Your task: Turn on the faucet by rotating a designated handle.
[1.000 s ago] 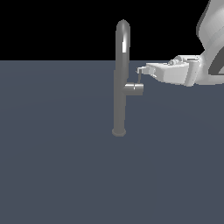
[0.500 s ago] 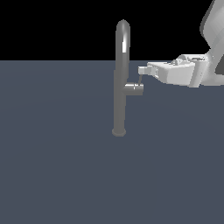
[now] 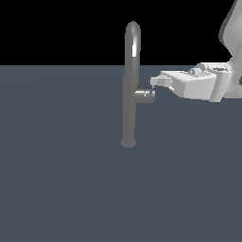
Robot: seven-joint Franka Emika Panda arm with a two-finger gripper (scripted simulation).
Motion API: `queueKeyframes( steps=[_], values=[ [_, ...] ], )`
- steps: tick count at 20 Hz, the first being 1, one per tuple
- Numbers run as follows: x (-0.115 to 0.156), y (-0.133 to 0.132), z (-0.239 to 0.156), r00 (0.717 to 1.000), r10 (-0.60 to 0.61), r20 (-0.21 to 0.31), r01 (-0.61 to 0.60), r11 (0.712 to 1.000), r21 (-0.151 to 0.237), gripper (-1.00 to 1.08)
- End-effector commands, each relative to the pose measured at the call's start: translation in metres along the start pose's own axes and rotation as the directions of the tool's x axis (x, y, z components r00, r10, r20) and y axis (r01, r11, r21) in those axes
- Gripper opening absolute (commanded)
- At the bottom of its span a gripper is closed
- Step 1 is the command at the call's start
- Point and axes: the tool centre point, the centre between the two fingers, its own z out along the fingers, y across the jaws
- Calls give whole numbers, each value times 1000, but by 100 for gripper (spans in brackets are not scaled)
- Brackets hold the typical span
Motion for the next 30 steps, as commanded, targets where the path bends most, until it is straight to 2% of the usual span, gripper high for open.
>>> queueKeyframes(
  steps=[1, 7, 8, 9, 17, 18, 19, 30],
  values=[
    [5, 3, 0, 1000, 2, 0, -2, 1000, -1, -100],
    [35, 25, 0, 1000, 17, 4, -17, 1000, -3, -100],
    [35, 25, 0, 1000, 17, 4, -17, 1000, -3, -100],
    [18, 15, 0, 1000, -15, 1, 15, 1000, -3, -100],
    [69, 27, 0, 1000, 19, 4, -19, 1000, -3, -100],
    [69, 27, 0, 1000, 19, 4, -19, 1000, -3, -100],
    [45, 18, 0, 1000, -24, 5, 24, 1000, -8, -100],
    [97, 12, 0, 1000, 19, 5, -19, 1000, -3, -100]
  ],
)
